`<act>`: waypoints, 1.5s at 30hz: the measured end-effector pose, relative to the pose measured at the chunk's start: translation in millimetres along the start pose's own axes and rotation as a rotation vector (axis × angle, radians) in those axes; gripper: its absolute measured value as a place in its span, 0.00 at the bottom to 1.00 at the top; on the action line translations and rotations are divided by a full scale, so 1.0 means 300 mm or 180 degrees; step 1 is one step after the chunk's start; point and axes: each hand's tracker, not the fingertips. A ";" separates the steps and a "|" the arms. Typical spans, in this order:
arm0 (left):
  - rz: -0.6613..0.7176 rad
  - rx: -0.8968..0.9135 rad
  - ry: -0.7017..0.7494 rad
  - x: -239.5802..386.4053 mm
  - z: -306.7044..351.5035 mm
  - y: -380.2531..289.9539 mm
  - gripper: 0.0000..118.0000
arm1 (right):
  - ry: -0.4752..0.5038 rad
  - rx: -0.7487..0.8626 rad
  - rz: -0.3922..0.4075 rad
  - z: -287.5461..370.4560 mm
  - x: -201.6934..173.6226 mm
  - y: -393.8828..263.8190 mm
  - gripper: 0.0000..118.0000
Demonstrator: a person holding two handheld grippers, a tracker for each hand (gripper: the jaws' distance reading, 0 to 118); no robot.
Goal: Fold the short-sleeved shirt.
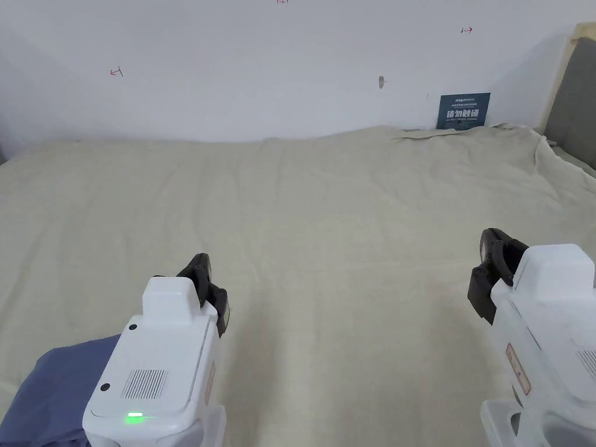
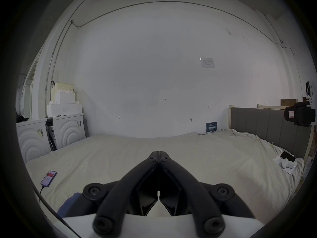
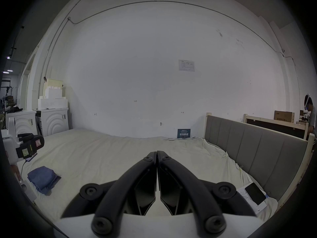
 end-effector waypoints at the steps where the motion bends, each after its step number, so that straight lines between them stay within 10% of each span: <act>1: -0.0002 0.0001 -0.0005 0.001 0.000 0.002 0.00 | -0.0001 0.0000 0.0001 0.001 0.000 0.000 0.00; 45: -0.0070 0.0052 -0.0010 0.015 0.010 0.018 0.00 | 0.0004 0.0041 0.0042 0.024 -0.006 0.012 0.00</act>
